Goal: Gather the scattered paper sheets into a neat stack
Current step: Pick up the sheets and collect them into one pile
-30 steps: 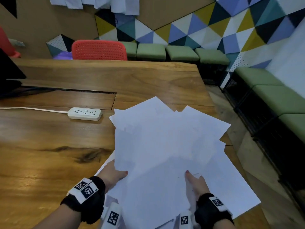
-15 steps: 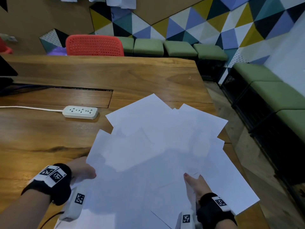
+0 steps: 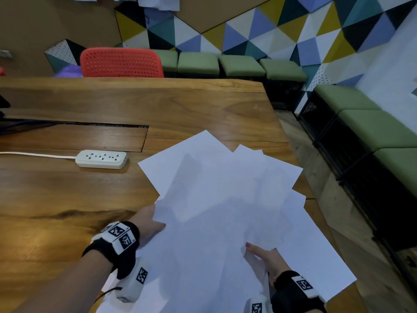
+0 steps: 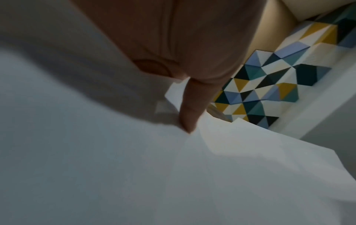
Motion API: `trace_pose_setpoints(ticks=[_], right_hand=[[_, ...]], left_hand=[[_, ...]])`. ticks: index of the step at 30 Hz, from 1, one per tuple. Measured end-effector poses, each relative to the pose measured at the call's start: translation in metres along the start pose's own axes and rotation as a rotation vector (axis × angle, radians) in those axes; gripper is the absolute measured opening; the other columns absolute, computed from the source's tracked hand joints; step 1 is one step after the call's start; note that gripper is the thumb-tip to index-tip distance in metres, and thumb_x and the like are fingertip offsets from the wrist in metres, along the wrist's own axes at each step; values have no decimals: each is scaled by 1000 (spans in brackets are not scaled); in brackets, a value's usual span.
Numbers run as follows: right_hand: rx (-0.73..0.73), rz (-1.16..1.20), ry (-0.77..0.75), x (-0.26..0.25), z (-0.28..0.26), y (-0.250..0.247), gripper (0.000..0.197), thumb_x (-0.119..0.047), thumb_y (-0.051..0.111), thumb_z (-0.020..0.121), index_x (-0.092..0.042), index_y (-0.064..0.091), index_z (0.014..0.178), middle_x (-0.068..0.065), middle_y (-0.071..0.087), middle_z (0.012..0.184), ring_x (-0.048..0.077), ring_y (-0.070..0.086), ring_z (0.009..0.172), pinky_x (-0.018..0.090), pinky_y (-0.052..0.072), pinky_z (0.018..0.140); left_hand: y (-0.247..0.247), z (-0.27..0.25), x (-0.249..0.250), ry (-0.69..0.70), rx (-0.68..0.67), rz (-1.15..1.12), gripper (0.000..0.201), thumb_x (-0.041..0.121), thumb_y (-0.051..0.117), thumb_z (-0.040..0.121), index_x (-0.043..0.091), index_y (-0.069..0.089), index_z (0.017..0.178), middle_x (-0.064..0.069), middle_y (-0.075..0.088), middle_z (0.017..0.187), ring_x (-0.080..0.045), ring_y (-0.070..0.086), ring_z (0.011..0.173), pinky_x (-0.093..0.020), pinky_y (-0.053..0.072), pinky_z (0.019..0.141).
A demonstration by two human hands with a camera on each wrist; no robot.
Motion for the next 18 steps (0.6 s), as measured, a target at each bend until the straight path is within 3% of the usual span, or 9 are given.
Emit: trace_pose_setpoints(ticks=[1, 3, 4, 7, 8, 10, 12, 15, 18], right_hand=[[-15, 33, -13, -5, -3, 3, 129, -53, 91, 22, 1, 46, 130, 15, 54, 133, 30, 53, 120, 40, 40, 105], [-40, 93, 0, -8, -6, 7, 115, -43, 86, 53, -4, 26, 143, 13, 33, 149, 30, 33, 137, 42, 28, 111], [-40, 136, 0, -9, -5, 6, 112, -41, 83, 61, -5, 19, 145, 12, 26, 153, 29, 24, 141, 42, 23, 112], [-61, 55, -44, -16, -12, 8, 140, -56, 87, 23, -5, 30, 140, 11, 40, 141, 28, 34, 134, 40, 28, 108], [-41, 10, -51, -16, -13, 9, 135, -54, 85, 22, -4, 35, 137, 12, 45, 135, 28, 40, 128, 39, 31, 105], [-18, -24, -76, -16, -14, 9, 100, -45, 85, 43, 0, 46, 124, 12, 53, 123, 26, 49, 113, 35, 37, 98], [-8, -57, -125, -17, -12, 9, 63, -29, 83, 55, -2, 55, 104, 13, 61, 110, 24, 58, 94, 32, 44, 87], [7, -117, -167, -18, -12, 8, 39, -9, 78, 68, -5, 49, 94, 7, 58, 91, 19, 56, 81, 32, 43, 82], [23, -152, -159, -13, -8, 1, 37, -5, 71, 78, -2, 46, 104, -1, 54, 85, 26, 53, 99, 34, 42, 90]], left_hand=[[-4, 3, -1, 10, 42, -44, 26, 0, 61, 80, 15, 59, 101, -12, 64, 113, -33, 60, 106, -49, 44, 99], [-20, 11, -5, 7, 185, -122, 22, -4, 57, 84, 13, 55, 98, -13, 63, 110, -34, 59, 104, -51, 44, 99], [-25, 12, -7, -14, 231, -145, 21, -2, 58, 84, 10, 53, 101, -14, 62, 112, -36, 58, 105, -53, 44, 99], [-27, 21, -22, -63, 247, -175, 26, 0, 60, 84, 0, 50, 108, -20, 57, 123, -39, 55, 113, -54, 41, 101], [-19, 19, -23, -86, 216, -173, 27, -2, 60, 84, 0, 50, 109, -20, 57, 124, -37, 55, 113, -51, 41, 102], [8, 11, -19, -66, 107, -59, 27, 1, 60, 85, 5, 53, 111, -15, 61, 119, -31, 58, 107, -40, 47, 94], [32, 5, -14, -12, 33, 160, 31, 17, 57, 89, 13, 53, 120, -6, 63, 116, -24, 59, 103, -29, 46, 85], [24, -3, -1, 55, 247, 174, 37, 29, 47, 94, 15, 51, 128, -8, 62, 118, -22, 57, 99, -25, 43, 77], [0, -5, 8, 95, 403, 130, 20, 14, 50, 92, 14, 68, 100, -10, 68, 79, -26, 63, 65, -26, 51, 57]])
Point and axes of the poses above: each hand's wrist, its own z-axis towards the middle knuckle, its own y-axis out of the palm, x = y × z, the point moved 8 cm from there along z, towards the middle knuckle
